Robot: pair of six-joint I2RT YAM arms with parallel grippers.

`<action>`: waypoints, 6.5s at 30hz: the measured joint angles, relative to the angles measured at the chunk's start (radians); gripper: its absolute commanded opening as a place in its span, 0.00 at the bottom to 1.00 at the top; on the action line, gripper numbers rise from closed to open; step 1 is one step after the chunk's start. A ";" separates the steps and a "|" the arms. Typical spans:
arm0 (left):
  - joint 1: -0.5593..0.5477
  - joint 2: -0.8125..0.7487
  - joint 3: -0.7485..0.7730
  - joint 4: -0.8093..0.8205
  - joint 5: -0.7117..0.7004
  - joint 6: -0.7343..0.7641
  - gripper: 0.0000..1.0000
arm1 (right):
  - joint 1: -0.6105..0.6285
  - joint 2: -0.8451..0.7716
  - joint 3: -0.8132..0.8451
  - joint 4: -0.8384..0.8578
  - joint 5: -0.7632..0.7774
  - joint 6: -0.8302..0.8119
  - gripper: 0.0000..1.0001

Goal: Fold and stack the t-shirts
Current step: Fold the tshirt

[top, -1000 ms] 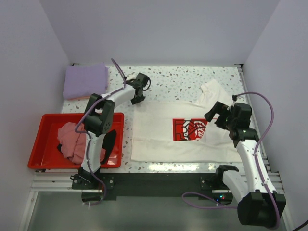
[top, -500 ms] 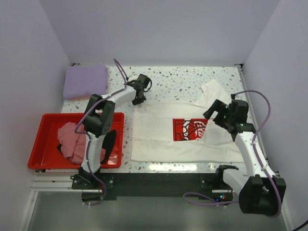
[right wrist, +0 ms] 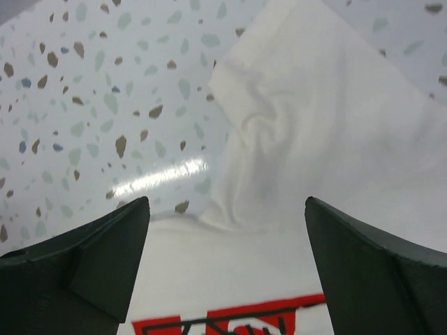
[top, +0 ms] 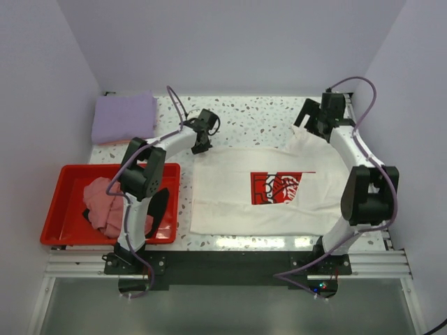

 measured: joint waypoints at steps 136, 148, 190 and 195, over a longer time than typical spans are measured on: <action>-0.229 -0.684 -0.743 0.062 0.000 -0.056 0.30 | 0.010 -0.794 -0.351 -0.597 0.663 0.077 0.19; -0.323 -0.841 -0.760 0.009 -0.023 -0.080 0.94 | 0.010 -1.093 -0.299 -0.655 0.669 0.138 0.83; -0.335 -0.586 -0.768 0.223 0.122 0.006 1.00 | 0.003 0.086 -0.214 -0.257 0.112 0.034 0.99; -0.336 -0.617 -0.808 0.252 0.122 -0.002 1.00 | 0.003 0.167 -0.113 -0.244 0.066 0.017 0.99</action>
